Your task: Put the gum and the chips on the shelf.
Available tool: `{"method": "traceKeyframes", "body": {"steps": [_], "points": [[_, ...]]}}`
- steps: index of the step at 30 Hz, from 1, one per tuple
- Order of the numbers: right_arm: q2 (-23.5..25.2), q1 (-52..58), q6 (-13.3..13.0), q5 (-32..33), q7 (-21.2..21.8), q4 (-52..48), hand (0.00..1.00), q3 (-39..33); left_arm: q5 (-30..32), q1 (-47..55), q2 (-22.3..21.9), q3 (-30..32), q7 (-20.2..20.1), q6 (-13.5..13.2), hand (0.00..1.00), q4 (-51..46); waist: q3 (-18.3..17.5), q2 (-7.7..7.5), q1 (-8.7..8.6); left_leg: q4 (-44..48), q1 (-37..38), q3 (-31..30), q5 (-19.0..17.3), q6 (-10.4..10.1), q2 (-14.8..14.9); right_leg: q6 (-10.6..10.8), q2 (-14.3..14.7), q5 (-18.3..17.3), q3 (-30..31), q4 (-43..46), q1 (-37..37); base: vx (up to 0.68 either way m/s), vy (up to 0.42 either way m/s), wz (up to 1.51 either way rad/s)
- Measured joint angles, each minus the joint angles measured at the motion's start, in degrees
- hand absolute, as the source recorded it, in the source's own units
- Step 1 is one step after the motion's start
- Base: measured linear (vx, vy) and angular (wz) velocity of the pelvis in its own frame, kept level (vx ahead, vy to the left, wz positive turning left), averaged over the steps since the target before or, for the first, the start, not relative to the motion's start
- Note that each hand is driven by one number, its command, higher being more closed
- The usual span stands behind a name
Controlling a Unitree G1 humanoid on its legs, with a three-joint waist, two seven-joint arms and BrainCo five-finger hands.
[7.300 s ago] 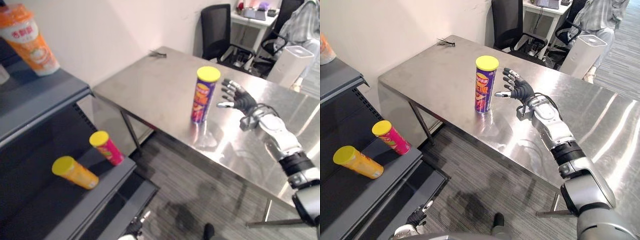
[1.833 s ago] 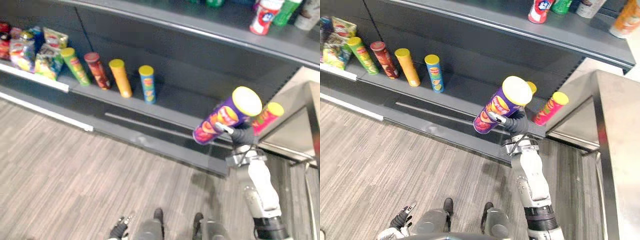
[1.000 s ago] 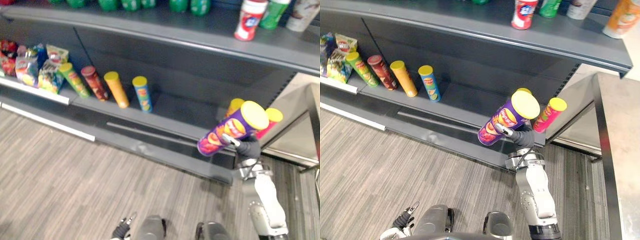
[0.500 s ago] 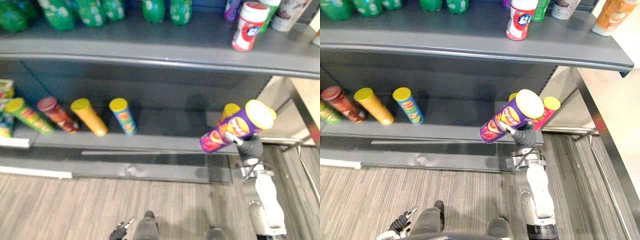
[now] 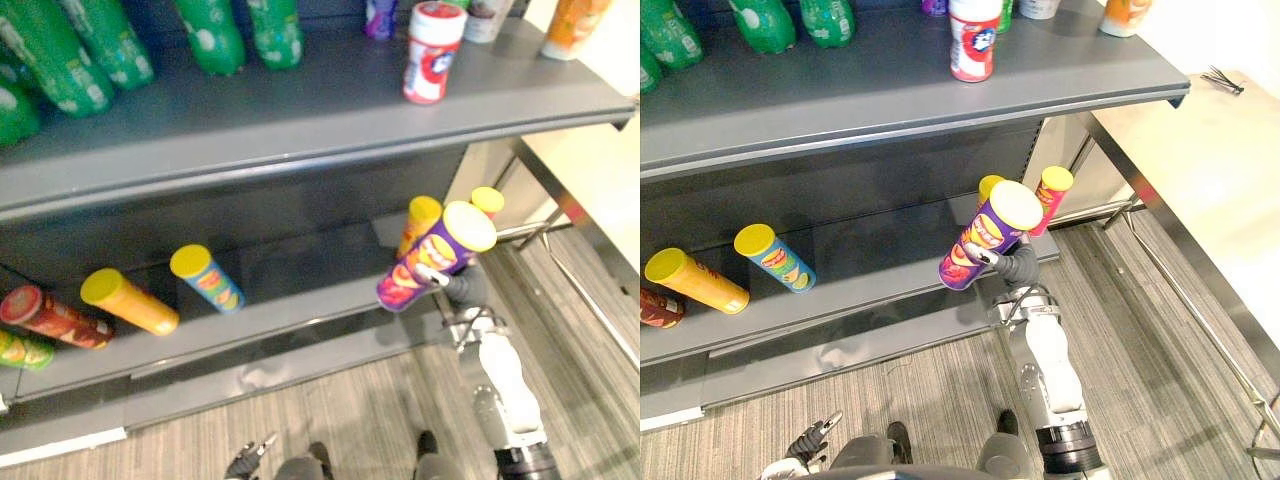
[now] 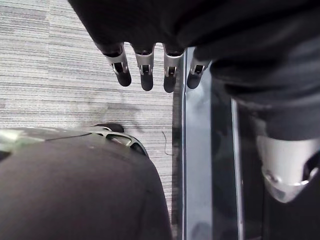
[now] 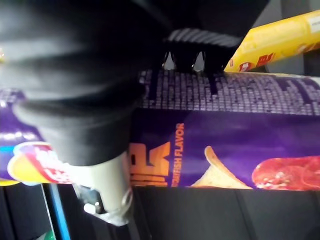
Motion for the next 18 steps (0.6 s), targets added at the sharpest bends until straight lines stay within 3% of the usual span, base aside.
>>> {"method": "traceKeyframes", "body": {"steps": [4,6,11,18], "points": [[-1.1,0.1,0.0,0.1,0.0,0.0,1.0,0.5,0.0,0.1,-0.3,0.6,0.0,0.0,0.0,0.3,-0.3,0.3,0.05,-3.0,1.2,-2.6,2.3,-1.8,1.7,0.3,2.3,-0.2,-2.1,-3.0,2.8,-0.05,-0.172,0.2],[-1.0,0.4,0.0,0.1,0.4,-0.1,1.0,0.7,0.0,0.1,-0.5,0.7,0.1,0.1,0.0,0.2,-0.6,0.22,0.42,-6.8,1.8,-3.8,5.3,-2.8,2.1,1.4,3.4,-0.9,-2.7,-3.9,2.8,-0.09,-0.161,0.17],[-1.2,2.7,0.0,0.1,0.4,-0.2,1.0,-0.2,0.2,0.7,-1.3,1.9,1.0,0.4,0.0,0.1,-1.0,0.96,0.35,-16.6,4.7,-5.7,11.5,-4.9,3.7,0.4,6.4,-2.0,-4.9,-3.8,2.4,-0.06,-0.139,0.19],[-1.2,3.7,0.0,-0.1,0.5,-0.4,1.0,-0.9,2.7,0.7,-1.4,1.9,2.0,0.4,0.0,-0.4,-1.2,1.09,0.26,-18.3,4.6,-7.2,12.8,-4.8,3.5,0.1,6.7,-1.7,-6.4,-4.5,2.9,0.03,-0.021,0.12]]}}
